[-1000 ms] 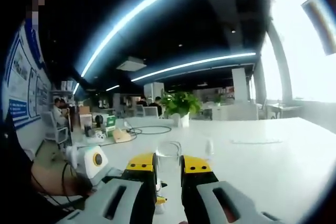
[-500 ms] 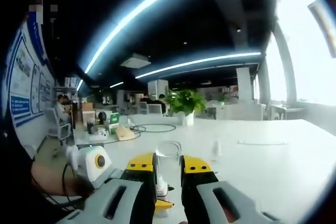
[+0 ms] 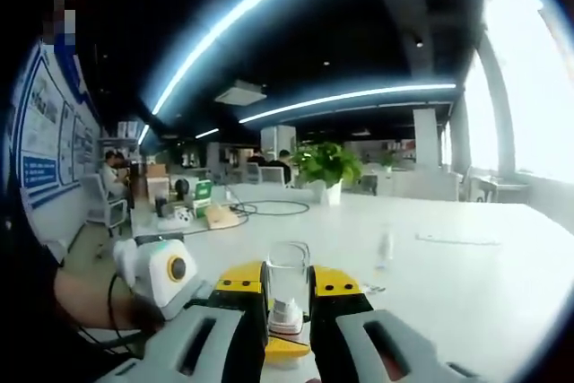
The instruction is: Clamp pump bottle remove cover press pump head put on cover
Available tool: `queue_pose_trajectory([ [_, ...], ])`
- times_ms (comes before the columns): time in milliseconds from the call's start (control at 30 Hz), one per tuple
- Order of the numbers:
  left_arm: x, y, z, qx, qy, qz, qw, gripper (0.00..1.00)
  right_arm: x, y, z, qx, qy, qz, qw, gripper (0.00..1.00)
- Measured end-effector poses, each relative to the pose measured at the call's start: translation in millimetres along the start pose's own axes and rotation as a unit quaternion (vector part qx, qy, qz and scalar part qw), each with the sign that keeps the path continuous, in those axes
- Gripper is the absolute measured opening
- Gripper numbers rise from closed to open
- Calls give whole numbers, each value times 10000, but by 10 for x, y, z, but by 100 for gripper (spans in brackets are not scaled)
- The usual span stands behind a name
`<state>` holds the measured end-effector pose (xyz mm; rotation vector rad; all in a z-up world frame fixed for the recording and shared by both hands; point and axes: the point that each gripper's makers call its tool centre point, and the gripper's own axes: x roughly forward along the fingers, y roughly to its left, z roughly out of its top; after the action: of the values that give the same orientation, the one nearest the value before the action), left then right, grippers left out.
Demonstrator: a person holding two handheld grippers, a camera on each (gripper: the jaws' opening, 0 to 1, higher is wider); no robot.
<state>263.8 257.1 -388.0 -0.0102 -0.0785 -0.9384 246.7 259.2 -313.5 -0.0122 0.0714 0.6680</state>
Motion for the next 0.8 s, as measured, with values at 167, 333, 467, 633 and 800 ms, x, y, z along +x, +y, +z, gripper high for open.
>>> queue_pose_trajectory([
  [167, 0, -4, 2, 13, -4, -6, 10000, 13, 16, 3, -67, 5, 141, -20, 9999, 12],
  [333, -1, -8, 3, 20, -4, -11, 10000, 13, 25, 48, -112, 7, 229, 28, 9997, 12],
  [467, -1, -8, 5, 17, -4, -7, 10000, 13, 45, 50, -177, -13, 336, -6, 9994, 12],
  [633, -1, -5, 5, 10, -1, 2, 10000, 13, 60, 66, -247, -64, 471, -43, 9989, 12],
  [800, 2, -20, 5, 23, -3, -4, 10000, 13, 59, 49, -317, -35, 556, -181, 9983, 12],
])
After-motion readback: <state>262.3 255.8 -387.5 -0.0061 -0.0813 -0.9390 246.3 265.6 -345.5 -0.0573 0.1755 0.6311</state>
